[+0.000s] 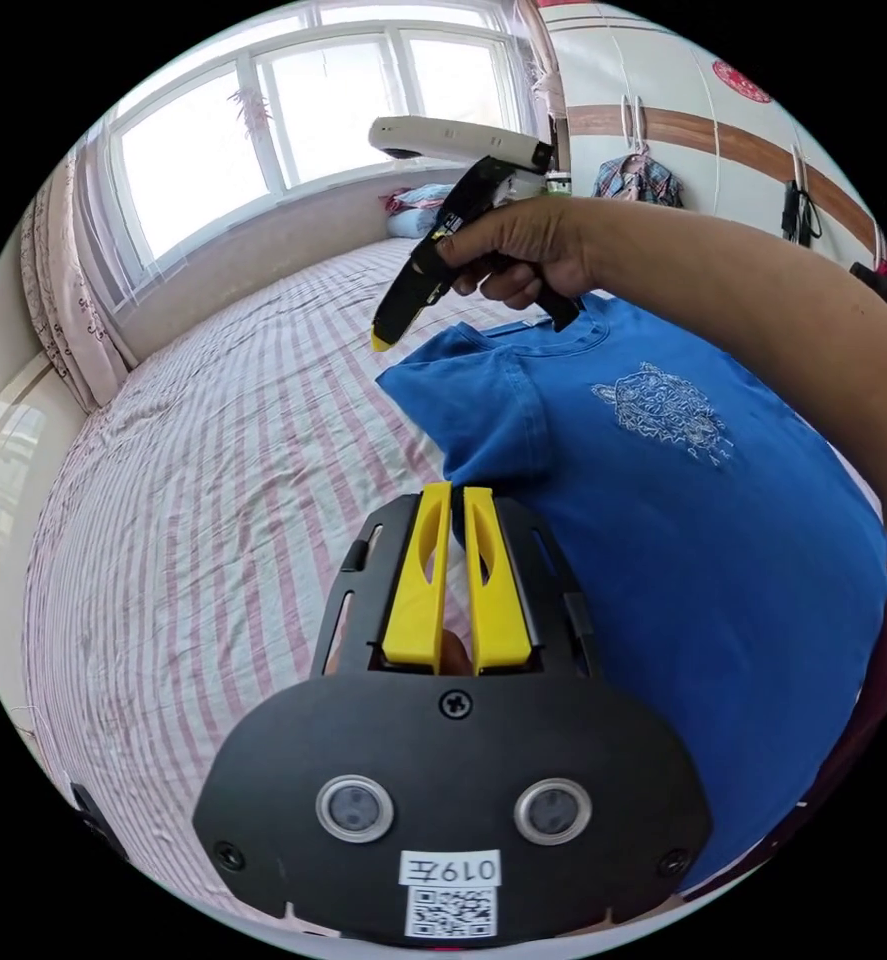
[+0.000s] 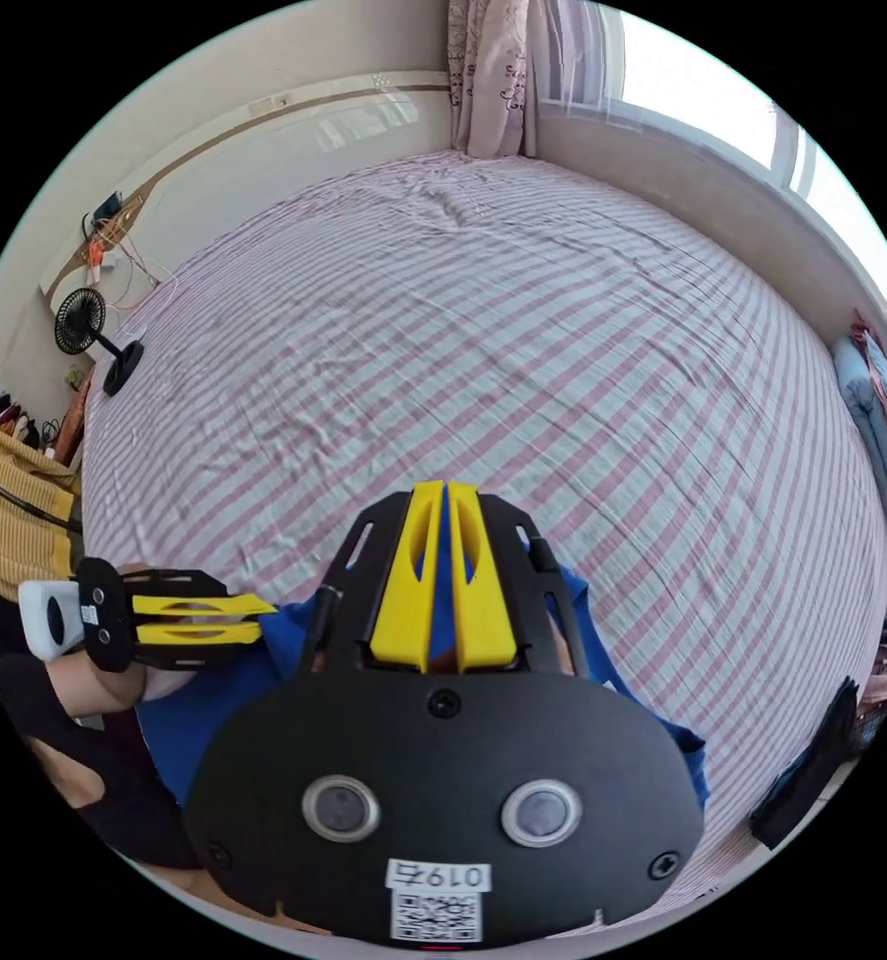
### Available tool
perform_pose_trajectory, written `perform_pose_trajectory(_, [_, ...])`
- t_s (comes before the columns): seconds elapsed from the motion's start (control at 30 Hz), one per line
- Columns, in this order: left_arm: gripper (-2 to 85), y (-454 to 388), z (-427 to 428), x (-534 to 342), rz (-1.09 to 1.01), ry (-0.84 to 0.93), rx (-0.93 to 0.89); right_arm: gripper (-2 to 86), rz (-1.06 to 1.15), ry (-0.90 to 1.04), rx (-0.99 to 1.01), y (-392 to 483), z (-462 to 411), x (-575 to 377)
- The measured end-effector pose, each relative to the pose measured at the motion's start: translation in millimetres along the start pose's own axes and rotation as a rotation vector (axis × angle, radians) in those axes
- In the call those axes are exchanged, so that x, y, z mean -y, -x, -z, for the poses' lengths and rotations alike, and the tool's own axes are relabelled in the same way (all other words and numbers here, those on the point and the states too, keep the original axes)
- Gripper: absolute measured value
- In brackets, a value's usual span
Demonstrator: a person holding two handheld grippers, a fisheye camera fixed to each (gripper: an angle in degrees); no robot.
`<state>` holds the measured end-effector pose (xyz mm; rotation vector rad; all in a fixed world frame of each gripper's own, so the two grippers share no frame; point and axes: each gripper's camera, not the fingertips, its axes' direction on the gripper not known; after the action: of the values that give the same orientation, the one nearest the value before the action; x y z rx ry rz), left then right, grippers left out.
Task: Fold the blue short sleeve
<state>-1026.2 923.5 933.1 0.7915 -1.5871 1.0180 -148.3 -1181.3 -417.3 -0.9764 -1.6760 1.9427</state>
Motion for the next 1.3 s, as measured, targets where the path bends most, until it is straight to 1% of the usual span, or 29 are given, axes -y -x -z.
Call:
perform_pose_trajectory(0.1, [0.6,10.7,-2.5,-5.8,0.004,-0.015,-0.017,-0.6,-0.004,0.091,0.03,-8.6,-15.5,15.0])
perform_pose_trajectory(0.2, [0.5,17.0,-4.5,-12.3,-0.005,-0.023,-0.02,-0.7,0.017,0.151,-0.018,-10.4,-25.3,26.4])
perform_pose_trajectory(0.47, [0.6,45.4,-23.6,-28.5,-0.002,-0.013,-0.02,-0.1,0.063,0.204,-0.005,-15.8,-34.2,48.2])
perform_pose_trajectory(0.6, [0.6,60.0,-31.3,-37.6,0.004,-0.013,-0.022,-0.5,0.09,0.279,-0.053,-17.5,-44.3,56.2])
perform_pose_trajectory(0.73, [0.6,77.3,-40.4,-49.5,0.011,-0.013,-0.024,-0.9,0.112,0.295,-0.084,-21.1,-44.2,60.6])
perform_pose_trajectory(0.87, [0.8,97.2,-50.5,-62.5,0.048,0.008,-0.013,-1.0,0.045,0.214,-0.035,-39.4,-32.8,58.5])
perform_pose_trajectory(0.97, [1.0,115.4,-57.6,-74.1,0.094,0.023,-0.003,-1.0,-0.044,0.093,0.028,-62.1,-20.0,49.7])
perform_pose_trajectory(1.13, [1.2,148.4,-74.1,-92.6,0.183,0.069,-0.015,-1.0,-0.199,-0.109,0.2,-102.6,-8.8,28.4])
perform_pose_trajectory(1.2, [1.3,159.1,-81.0,-99.1,0.203,0.083,-0.038,-1.0,-0.223,-0.115,0.228,-110.4,-12.6,25.8])
perform_pose_trajectory(1.3, [1.7,170.9,-87.5,-108.7,0.207,0.084,-0.056,-0.9,-0.206,-0.059,0.185,-112.0,-24.9,28.5])
